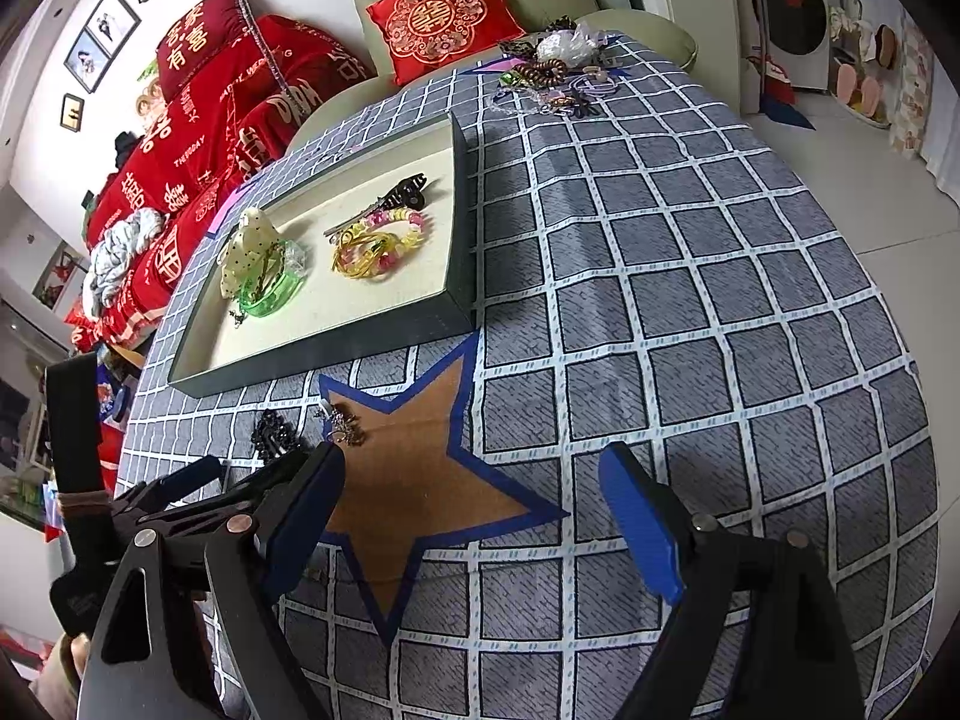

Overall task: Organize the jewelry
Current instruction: 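Grasp the black beaded hair clip with the left tool while the right tool grasps the silver charm, then carry the black hair clip with the left tool while the right tool carries the silver charm into the tray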

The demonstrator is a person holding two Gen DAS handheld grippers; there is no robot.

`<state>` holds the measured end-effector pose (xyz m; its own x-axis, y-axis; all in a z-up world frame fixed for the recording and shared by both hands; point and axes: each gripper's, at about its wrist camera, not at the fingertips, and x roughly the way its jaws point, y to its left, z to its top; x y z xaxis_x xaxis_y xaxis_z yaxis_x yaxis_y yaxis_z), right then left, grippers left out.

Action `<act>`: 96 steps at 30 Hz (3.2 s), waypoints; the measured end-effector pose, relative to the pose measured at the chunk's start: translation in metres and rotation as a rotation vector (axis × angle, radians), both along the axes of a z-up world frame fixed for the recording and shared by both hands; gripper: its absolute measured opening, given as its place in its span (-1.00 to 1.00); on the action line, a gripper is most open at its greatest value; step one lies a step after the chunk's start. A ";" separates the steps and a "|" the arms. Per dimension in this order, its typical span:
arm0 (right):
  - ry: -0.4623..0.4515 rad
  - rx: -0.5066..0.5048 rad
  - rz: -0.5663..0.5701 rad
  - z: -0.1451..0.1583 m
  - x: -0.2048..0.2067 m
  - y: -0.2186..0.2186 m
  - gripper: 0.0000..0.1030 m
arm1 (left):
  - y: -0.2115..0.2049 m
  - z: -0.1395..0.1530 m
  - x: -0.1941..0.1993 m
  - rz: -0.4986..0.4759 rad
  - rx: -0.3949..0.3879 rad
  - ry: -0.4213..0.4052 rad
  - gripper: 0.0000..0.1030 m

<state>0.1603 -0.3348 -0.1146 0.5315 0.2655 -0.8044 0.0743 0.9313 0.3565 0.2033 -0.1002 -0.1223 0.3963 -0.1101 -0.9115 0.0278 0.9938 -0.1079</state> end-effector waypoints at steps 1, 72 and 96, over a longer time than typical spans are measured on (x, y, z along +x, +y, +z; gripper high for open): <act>-0.002 0.001 -0.002 0.000 0.000 -0.001 0.72 | 0.001 0.000 0.002 0.014 -0.014 0.006 1.00; -0.022 -0.259 0.279 0.004 0.012 0.104 -0.72 | 0.053 0.031 -0.027 -0.228 -0.005 -0.175 -0.27; -0.124 -0.148 0.195 0.076 0.062 0.085 -0.71 | 0.080 0.088 0.027 -0.215 -0.029 -0.282 -0.27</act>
<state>0.2218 -0.2503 -0.0387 0.5786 0.2565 -0.7742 -0.1470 0.9665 0.2103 0.2305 -0.0203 -0.0342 0.5971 -0.2428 -0.7646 0.2687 0.9586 -0.0946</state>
